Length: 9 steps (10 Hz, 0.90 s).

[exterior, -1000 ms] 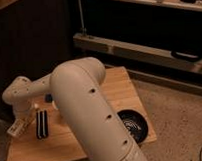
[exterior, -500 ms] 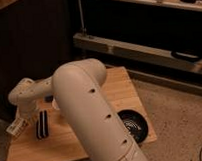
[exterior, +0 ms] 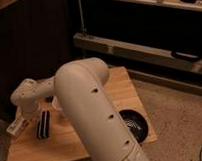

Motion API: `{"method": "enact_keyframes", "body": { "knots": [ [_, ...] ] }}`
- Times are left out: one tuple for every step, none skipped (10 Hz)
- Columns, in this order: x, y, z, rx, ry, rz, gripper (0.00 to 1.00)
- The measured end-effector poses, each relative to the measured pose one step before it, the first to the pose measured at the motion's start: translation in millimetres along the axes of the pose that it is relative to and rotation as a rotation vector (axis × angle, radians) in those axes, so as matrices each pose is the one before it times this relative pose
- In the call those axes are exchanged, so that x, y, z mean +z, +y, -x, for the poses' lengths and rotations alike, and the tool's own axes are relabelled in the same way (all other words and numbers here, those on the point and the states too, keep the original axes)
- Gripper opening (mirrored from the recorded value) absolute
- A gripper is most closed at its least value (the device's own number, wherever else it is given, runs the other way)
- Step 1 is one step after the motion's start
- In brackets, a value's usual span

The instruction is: Push the eraser across the table

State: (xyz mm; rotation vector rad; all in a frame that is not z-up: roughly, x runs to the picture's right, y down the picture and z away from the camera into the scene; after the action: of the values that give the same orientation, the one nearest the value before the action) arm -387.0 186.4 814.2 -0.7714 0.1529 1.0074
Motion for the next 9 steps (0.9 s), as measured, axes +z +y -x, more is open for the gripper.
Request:
{"method": "enact_keyframes", "body": {
  "knots": [
    [-0.75,-1.46,0.08,0.00261,-0.00136,-0.00109,0.00],
    [-0.56,-1.27,0.73,0.00230,-0.00131,-0.00009,0.00],
    [-1.59,-0.83,2.19,-0.00323,-0.00113,0.00200,0.00],
    [0.31,-0.61,0.65,-0.00289,0.00169,0.00080,0.00],
    [0.61,1.16,0.04,-0.00662,0.00295,-0.00088,0.00],
    [0.82,2.72,0.61,-0.00683,0.00097,0.00040,0.00],
    [1.16,2.92,0.32,-0.00673,0.00253,-0.00068,0.00],
    [1.48,2.08,0.22,-0.00530,0.00355,-0.00197,0.00],
    [1.50,1.08,-0.17,-0.00533,0.00248,-0.00538,0.00]
  ]
}}
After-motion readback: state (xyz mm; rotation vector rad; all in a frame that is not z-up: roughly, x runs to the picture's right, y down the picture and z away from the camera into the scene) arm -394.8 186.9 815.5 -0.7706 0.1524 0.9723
